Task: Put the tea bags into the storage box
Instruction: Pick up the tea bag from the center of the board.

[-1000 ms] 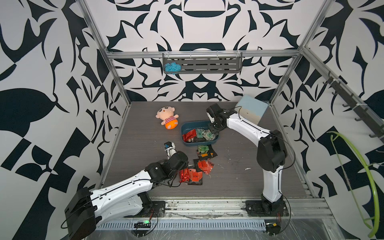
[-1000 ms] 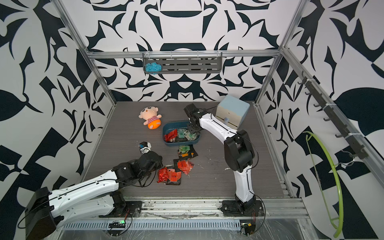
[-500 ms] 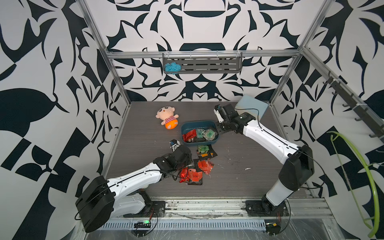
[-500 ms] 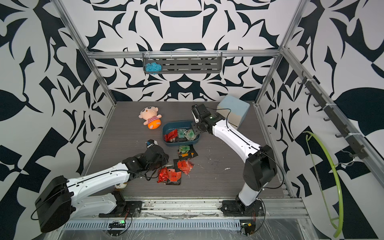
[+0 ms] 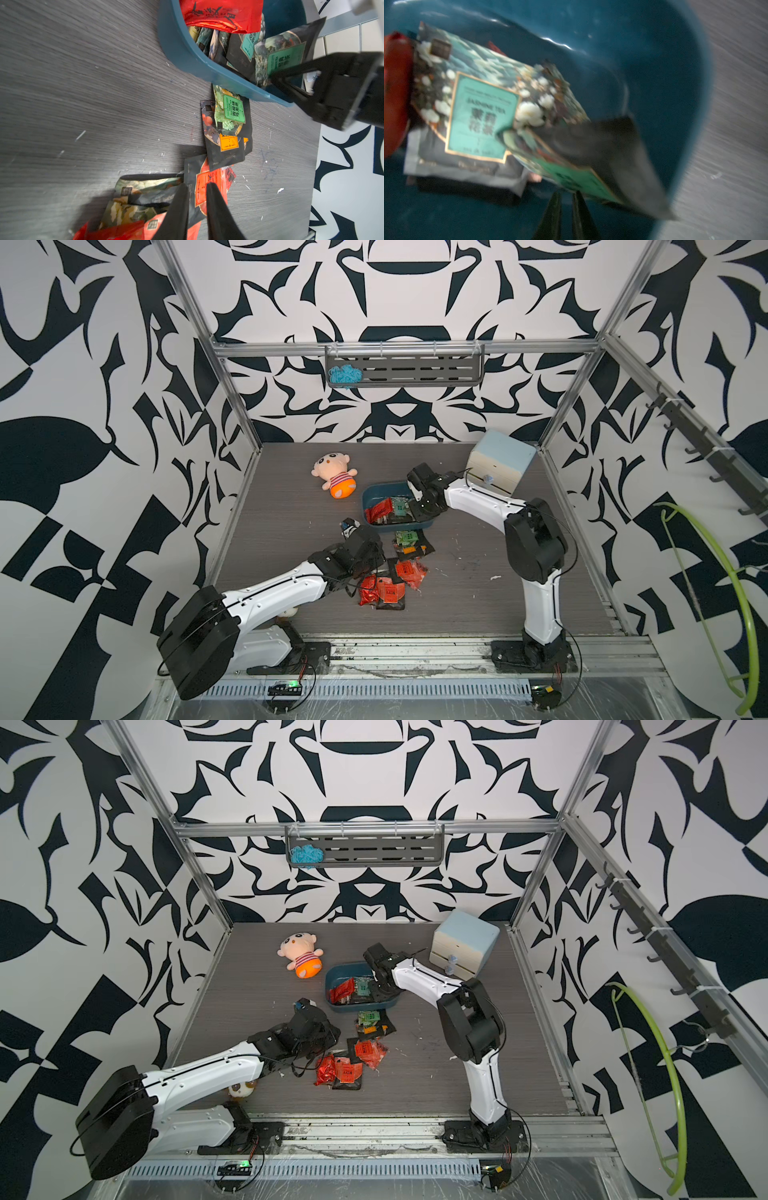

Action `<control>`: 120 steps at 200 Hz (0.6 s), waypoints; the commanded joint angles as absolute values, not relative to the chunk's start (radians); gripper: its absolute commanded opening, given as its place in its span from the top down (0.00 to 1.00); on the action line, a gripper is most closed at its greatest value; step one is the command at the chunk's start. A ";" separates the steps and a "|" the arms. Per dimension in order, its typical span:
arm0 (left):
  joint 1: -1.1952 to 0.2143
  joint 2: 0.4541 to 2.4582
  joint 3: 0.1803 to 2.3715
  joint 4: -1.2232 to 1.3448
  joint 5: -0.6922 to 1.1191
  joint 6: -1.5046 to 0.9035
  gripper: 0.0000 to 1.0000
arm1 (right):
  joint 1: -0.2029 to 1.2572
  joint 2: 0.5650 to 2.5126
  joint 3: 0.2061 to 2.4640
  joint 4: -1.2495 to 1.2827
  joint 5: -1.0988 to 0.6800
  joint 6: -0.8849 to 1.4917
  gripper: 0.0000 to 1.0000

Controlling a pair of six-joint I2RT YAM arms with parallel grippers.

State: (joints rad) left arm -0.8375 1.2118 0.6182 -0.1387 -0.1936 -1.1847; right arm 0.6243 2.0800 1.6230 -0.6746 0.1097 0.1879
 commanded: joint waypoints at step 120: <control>-0.834 1.230 0.609 -0.091 -0.154 -1.209 0.79 | 0.643 1.796 1.486 -0.562 0.140 0.223 0.82</control>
